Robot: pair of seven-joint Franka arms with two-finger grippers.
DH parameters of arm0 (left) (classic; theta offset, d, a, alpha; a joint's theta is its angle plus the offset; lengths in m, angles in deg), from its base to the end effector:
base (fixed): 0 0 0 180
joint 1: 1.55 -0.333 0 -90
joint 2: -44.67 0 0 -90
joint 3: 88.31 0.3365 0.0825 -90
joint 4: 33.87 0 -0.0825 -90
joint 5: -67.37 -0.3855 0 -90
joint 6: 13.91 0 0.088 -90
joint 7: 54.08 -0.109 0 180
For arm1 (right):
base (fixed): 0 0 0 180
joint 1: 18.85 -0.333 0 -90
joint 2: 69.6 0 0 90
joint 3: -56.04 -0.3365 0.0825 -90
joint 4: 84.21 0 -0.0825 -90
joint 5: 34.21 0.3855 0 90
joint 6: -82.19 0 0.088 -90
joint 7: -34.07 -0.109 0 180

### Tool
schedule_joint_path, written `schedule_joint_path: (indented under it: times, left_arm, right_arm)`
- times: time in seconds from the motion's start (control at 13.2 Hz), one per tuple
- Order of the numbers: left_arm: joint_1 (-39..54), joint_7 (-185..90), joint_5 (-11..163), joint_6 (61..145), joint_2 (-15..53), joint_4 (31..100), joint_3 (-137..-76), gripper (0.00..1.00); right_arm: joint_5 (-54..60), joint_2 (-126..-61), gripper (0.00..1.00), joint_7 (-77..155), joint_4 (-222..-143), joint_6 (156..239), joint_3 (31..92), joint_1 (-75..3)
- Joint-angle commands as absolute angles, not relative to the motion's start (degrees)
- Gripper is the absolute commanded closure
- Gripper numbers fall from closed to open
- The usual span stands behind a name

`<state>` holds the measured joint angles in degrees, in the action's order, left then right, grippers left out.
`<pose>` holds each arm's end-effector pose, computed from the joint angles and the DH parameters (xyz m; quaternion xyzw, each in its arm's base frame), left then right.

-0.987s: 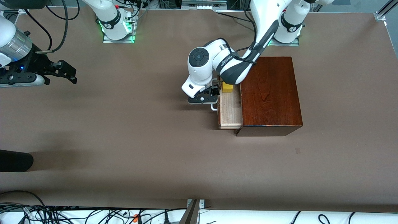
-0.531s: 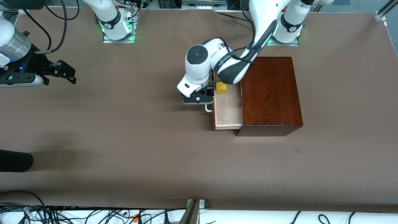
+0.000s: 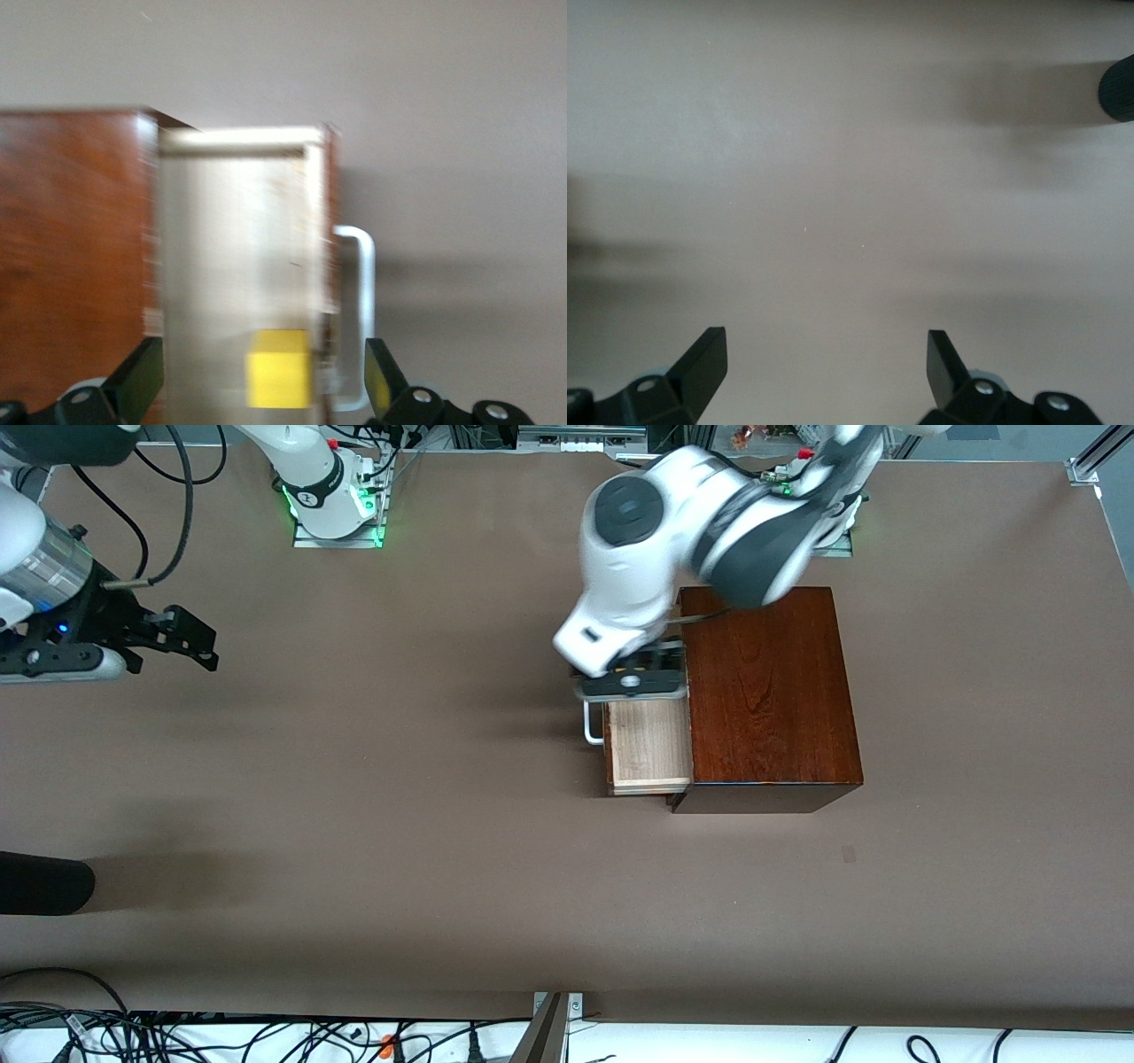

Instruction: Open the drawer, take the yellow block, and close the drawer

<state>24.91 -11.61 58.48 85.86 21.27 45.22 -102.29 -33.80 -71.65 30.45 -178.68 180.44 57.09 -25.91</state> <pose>0.5489 -0.4105 0.4996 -0.9994 -0.0120 -0.0052 0.0328 0.5748 0.0614 0.5982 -0.9997 -0.0204 -0.0148 0.0045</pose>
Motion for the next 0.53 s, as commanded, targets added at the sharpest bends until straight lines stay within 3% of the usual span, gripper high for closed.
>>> schedule_joint_path:
  times: [0.0,0.3,0.46]
  left_arm:
    - [13.9,-25.0,59.6,80.3,27.4,46.9,-103.6,0.00]
    - [3.1,-39.2,68.7,76.8,33.9,48.3,-101.4,0.00]
    - [2.6,-48.5,69.2,76.8,37.7,52.1,-95.5,0.00]
  right_arm:
    - [-32.5,-75.0,0.00,30.6,-177.7,180.5,56.7,-25.9]
    - [-30.2,-76.3,0.00,43.7,-177.0,181.0,54.9,-31.9]
    - [-30.4,-78.7,0.00,46.9,-175.2,181.9,53.9,-38.5]
